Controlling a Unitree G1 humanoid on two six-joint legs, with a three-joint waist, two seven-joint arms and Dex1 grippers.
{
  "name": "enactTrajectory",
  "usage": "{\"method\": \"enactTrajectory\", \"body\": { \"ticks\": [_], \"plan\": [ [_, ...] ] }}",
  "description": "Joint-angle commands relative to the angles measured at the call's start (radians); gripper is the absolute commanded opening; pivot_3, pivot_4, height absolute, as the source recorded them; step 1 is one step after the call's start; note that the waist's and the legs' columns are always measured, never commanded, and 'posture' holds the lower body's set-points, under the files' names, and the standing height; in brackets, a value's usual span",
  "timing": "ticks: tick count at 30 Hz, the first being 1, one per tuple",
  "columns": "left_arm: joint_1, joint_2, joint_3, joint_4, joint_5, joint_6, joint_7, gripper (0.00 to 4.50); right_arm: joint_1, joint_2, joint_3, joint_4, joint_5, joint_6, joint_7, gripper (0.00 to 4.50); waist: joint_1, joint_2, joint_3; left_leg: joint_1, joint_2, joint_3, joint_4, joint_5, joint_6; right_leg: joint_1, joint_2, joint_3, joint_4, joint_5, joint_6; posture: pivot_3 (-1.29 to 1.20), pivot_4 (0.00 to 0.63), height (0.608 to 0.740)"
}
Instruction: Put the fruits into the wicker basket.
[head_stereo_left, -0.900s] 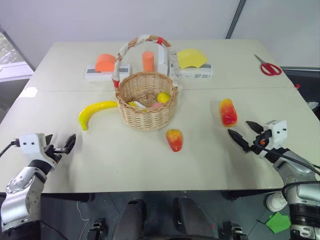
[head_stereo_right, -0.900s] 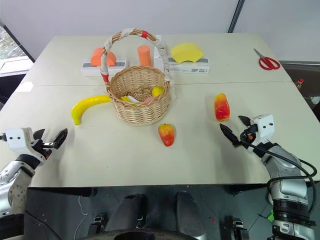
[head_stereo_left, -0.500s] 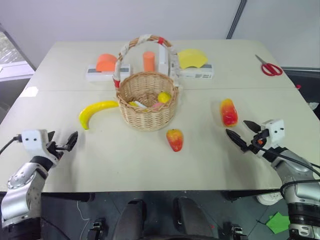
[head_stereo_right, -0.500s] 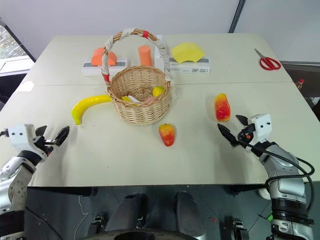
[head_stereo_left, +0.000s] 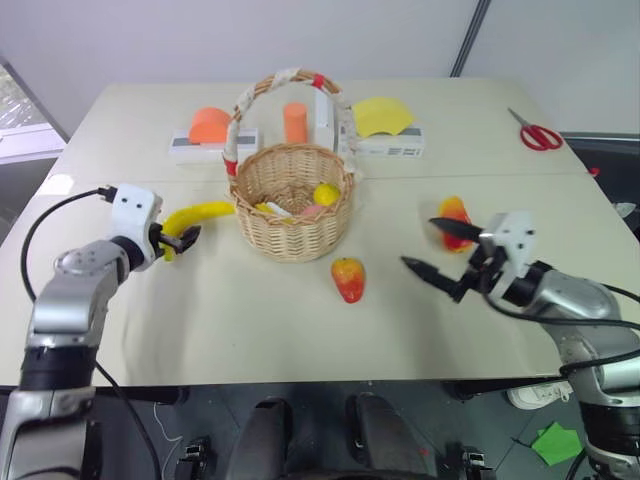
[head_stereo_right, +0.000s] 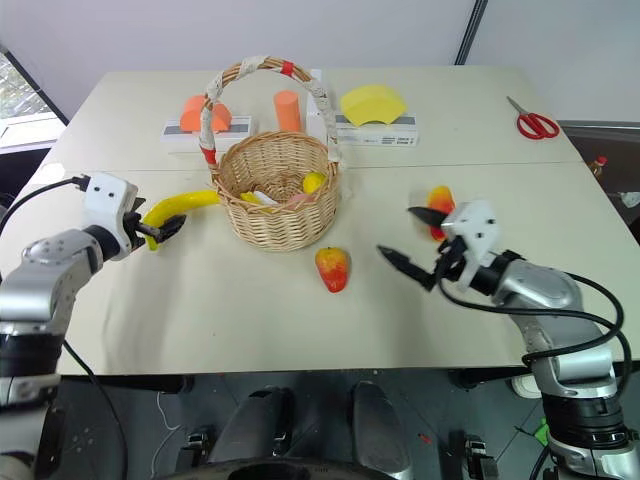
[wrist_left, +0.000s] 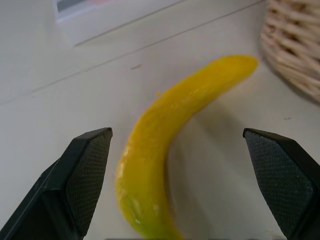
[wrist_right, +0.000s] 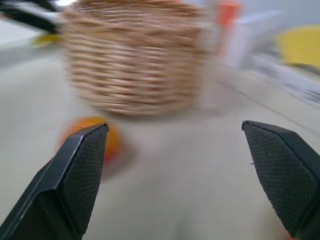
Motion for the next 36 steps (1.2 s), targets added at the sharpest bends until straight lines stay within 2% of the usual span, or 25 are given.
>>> {"method": "enactTrajectory", "body": {
  "ticks": [1, 10, 13, 18, 19, 22, 25, 28, 30, 32, 34, 36],
  "plan": [
    [-0.052, 0.036, -0.029, 0.069, 0.062, -0.016, -0.009, 4.50, -0.055, 0.015, 0.059, -0.087, 0.005, 0.029, -0.021, 4.47, 0.000, 0.000, 0.000, 0.000, 0.000, 0.000, 0.000, 0.000, 0.000, 0.000, 0.000, 0.000, 0.000, 0.000, 0.000, 0.00, 0.150, 0.740],
    [-0.089, 0.004, -0.012, 0.175, 0.045, 0.123, -0.013, 4.50, -0.081, 0.075, 0.129, -0.104, -0.007, 0.022, -0.057, 4.47, 0.005, -0.001, 0.000, -0.001, -0.001, 0.000, 0.000, 0.000, 0.000, -0.001, -0.002, 0.000, 0.000, 0.000, 0.000, 0.00, 0.150, 0.740],
    [-0.087, -0.011, 0.005, 0.171, 0.037, 0.114, -0.011, 3.65, -0.080, 0.076, 0.138, -0.096, -0.016, 0.009, -0.052, 4.50, 0.003, -0.001, 0.000, -0.001, -0.001, 0.000, 0.000, 0.000, 0.000, 0.000, -0.002, 0.000, 0.000, 0.000, 0.000, 0.00, 0.150, 0.740],
    [-0.077, -0.024, 0.018, 0.155, 0.042, 0.091, -0.002, 1.10, -0.083, 0.078, 0.143, -0.085, -0.024, -0.006, -0.048, 4.50, 0.002, -0.001, 0.000, 0.000, 0.000, 0.000, 0.000, 0.000, 0.000, 0.000, -0.002, 0.000, 0.001, 0.000, 0.000, 0.00, 0.150, 0.740],
    [-0.073, -0.024, 0.025, 0.149, 0.041, 0.091, 0.004, 0.82, -0.083, 0.078, 0.143, -0.085, -0.026, -0.008, -0.047, 4.50, 0.002, -0.001, 0.000, 0.000, 0.000, 0.000, 0.000, 0.000, 0.000, 0.000, -0.002, 0.000, 0.001, 0.000, 0.000, 0.00, 0.150, 0.740],
    [-0.044, -0.003, 0.053, 0.121, 0.049, 0.096, 0.022, 0.77, -0.082, 0.078, 0.144, -0.087, -0.031, -0.010, -0.045, 4.50, 0.000, -0.001, 0.000, 0.000, 0.000, 0.000, 0.000, 0.000, 0.000, -0.001, -0.002, 0.000, 0.001, 0.000, 0.000, 0.00, 0.150, 0.740],
    [0.013, 0.010, 0.147, 0.065, 0.011, 0.080, 0.025, 0.77, -0.085, 0.074, 0.140, -0.088, -0.031, -0.008, -0.042, 4.50, -0.003, -0.001, 0.000, 0.000, 0.000, 0.000, 0.000, 0.000, 0.000, -0.001, -0.002, 0.000, 0.001, 0.000, 0.000, 0.00, 0.150, 0.740],
    [0.105, 0.002, 0.313, -0.057, -0.121, 0.036, -0.059, 0.77, -0.102, 0.072, 0.140, -0.073, -0.032, -0.007, -0.037, 4.50, -0.001, -0.001, 0.000, -0.001, 0.001, 0.000, 0.000, 0.000, 0.000, -0.002, -0.003, 0.001, 0.001, 0.000, 0.000, 0.00, 0.150, 0.740],
    [0.185, 0.011, 0.361, -0.176, -0.196, 0.024, -0.150, 0.77, -0.114, 0.069, 0.140, -0.059, -0.032, -0.010, -0.028, 4.50, 0.003, -0.001, 0.000, -0.002, 0.001, 0.000, 0.000, 0.000, 0.000, -0.002, -0.004, 0.001, 0.000, 0.000, 0.000, 0.00, 0.150, 0.740],
    [0.263, 0.024, 0.398, -0.335, -0.301, 0.059, -0.240, 0.77, -0.142, 0.069, 0.146, -0.029, -0.037, -0.017, -0.015, 4.50, 0.004, -0.002, 0.000, -0.002, 0.001, 0.000, 0.000, 0.000, 0.000, -0.002, -0.005, 0.001, -0.001, 0.000, 0.000, 0.00, 0.150, 0.740],
    [0.237, 0.009, 0.419, -0.425, -0.420, 0.151, -0.220, 0.77, -0.178, 0.076, 0.156, 0.006, -0.043, -0.024, -0.004, 4.50, 0.013, -0.002, 0.000, -0.002, -0.001, 0.000, 0.000, 0.000, -0.001, -0.001, -0.008, 0.000, -0.001, 0.000, -0.001, 0.00, 0.150, 0.740],
    [0.210, 0.018, 0.361, -0.515, -0.461, 0.184, -0.212, 0.77, -0.203, 0.083, 0.165, 0.032, -0.049, -0.031, 0.007, 4.50, 0.015, -0.002, 0.000, -0.002, -0.001, 0.000, 0.000, 0.000, -0.002, 0.001, -0.011, -0.003, -0.001, 0.000, -0.001, 0.00, 0.150, 0.740]
  ]
}}
